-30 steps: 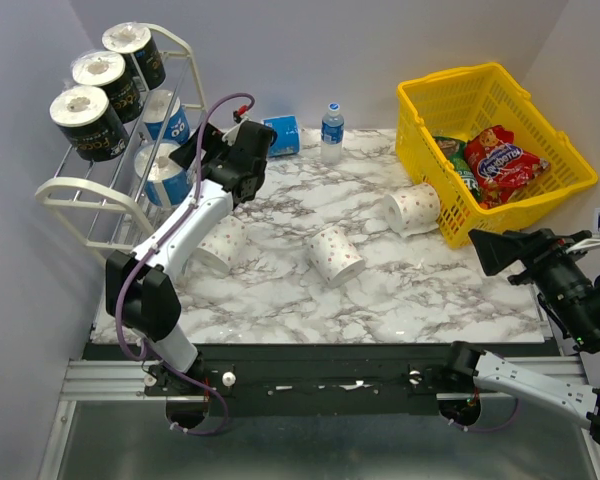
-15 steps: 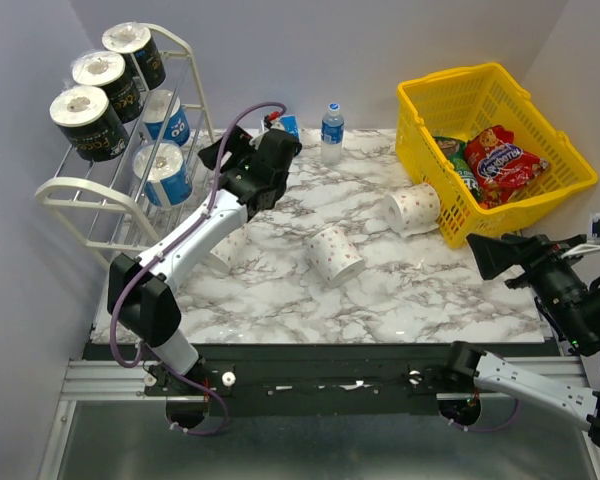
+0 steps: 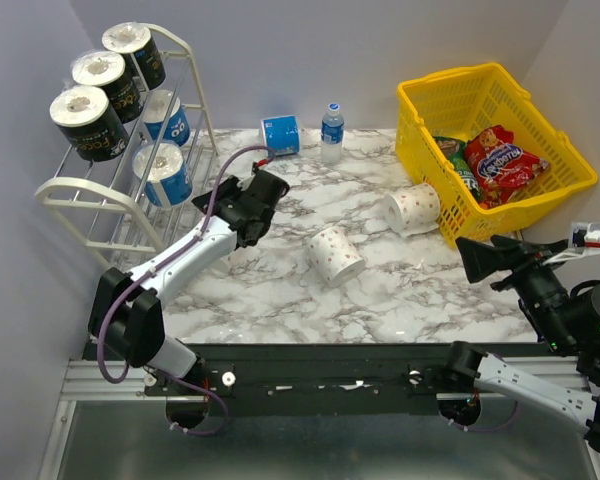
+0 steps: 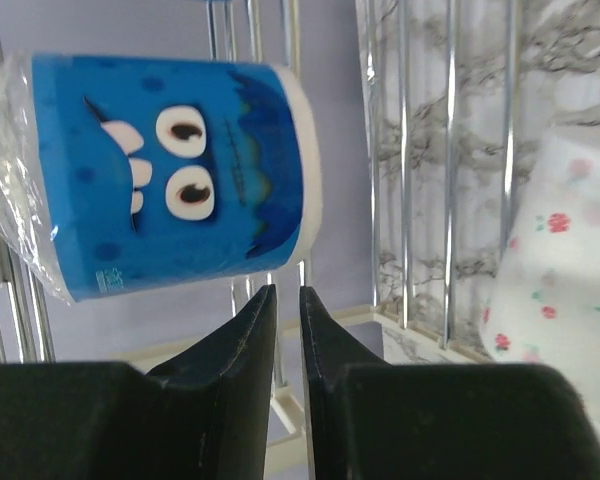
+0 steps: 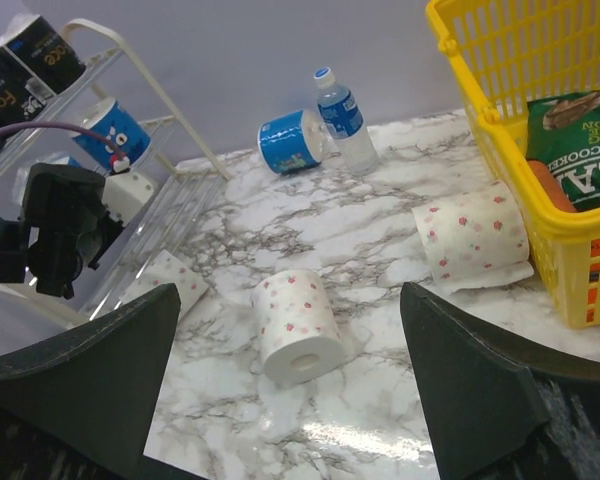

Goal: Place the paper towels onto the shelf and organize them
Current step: Place the paper towel on the shelf.

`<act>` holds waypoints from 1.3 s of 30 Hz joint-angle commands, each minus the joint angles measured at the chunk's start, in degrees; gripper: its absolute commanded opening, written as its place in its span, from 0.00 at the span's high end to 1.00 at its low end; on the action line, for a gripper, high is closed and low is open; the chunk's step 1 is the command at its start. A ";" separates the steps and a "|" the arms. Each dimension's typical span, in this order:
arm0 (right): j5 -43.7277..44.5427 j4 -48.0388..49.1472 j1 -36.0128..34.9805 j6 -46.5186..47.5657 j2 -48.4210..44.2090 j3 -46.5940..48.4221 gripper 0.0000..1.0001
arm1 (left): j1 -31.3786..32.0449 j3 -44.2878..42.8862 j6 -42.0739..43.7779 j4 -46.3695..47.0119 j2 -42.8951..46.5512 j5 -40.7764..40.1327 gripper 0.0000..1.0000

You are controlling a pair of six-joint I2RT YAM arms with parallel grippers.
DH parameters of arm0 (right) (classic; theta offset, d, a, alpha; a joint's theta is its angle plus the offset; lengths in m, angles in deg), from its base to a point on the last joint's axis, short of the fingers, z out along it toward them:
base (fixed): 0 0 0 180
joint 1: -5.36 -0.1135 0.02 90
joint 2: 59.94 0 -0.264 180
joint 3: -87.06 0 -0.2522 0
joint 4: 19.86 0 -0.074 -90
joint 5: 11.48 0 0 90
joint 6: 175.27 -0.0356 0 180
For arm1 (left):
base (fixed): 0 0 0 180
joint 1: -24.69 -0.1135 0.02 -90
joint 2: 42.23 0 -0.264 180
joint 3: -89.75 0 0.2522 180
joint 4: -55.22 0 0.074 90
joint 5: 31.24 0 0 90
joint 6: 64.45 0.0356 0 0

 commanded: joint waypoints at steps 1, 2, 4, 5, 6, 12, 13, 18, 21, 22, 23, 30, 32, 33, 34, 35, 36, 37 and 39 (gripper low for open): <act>-1.37 4.51 -0.43 2.48 -1.48 -1.56 0.00 | -3.44 1.74 2.53 3.70 1.43 -1.36 0.75; -1.81 5.04 -0.34 3.01 -1.49 -1.65 0.00 | -4.49 1.04 2.54 4.23 0.64 -1.71 0.75; -2.60 5.66 -0.34 3.28 -1.40 -1.56 0.00 | -6.25 -1.59 2.80 4.24 -1.12 -1.89 0.76; -2.61 5.66 -0.43 3.36 -1.14 -1.30 0.00 | -8.18 -2.39 3.24 5.02 -2.52 -2.07 0.76; -2.69 5.66 -0.34 3.45 -1.13 -1.30 0.00 | -8.98 -3.09 3.94 5.81 -3.23 -2.07 0.77; -1.03 6.27 -0.34 4.07 -2.01 -2.35 0.00 | -13.55 -6.52 9.48 12.58 -7.27 -2.16 0.77; -0.41 6.45 -0.43 4.33 -2.01 -2.61 0.00 | -13.99 -7.22 9.83 12.94 -8.06 -2.16 0.77; 0.38 7.24 -0.34 6.44 -1.31 -2.97 0.00 | -15.58 -8.72 12.90 16.19 -10.18 -2.51 0.78; 0.91 7.68 -0.43 7.49 -0.70 -2.62 0.00 | -16.72 -10.21 13.35 16.98 -11.06 -2.95 0.78; 1.08 7.68 -0.43 7.58 -0.61 -2.44 0.00 | -16.98 -11.09 13.17 16.90 -11.23 -3.04 0.79; 1.09 7.77 -0.34 7.85 -0.43 -2.44 0.00 | -17.51 -11.45 13.00 16.37 -11.49 -3.04 0.80; 0.73 8.38 -0.34 7.58 -0.60 -2.70 0.00 | -18.83 -11.80 14.93 17.33 -12.38 -1.90 0.80; 0.65 8.38 -0.34 7.50 -0.69 -2.79 0.00 | -18.83 -11.45 15.02 17.68 -12.38 -1.63 0.80; 0.65 8.47 -0.34 7.50 -0.78 -2.62 0.00 | -18.83 -11.28 14.93 17.77 -12.38 -1.72 0.80; 0.56 8.56 -0.34 7.50 -0.78 -2.53 0.00 | -18.83 -11.10 14.84 17.77 -12.38 -1.72 0.80; 0.56 8.47 -0.34 7.50 -0.87 -2.44 0.00 | -18.83 -11.01 14.76 17.60 -12.38 -1.72 0.80; 0.56 8.47 -0.34 7.58 -0.96 -2.35 0.00 | -18.83 -10.92 14.32 17.42 -12.38 -1.72 0.80; 0.56 8.56 -0.34 7.58 -1.22 -2.35 0.00 | -18.74 -10.92 13.88 17.25 -12.29 -1.54 0.80; 0.65 8.56 -0.43 7.58 -1.40 -2.35 0.00 | -18.57 -10.75 12.13 15.67 -12.20 -1.02 0.80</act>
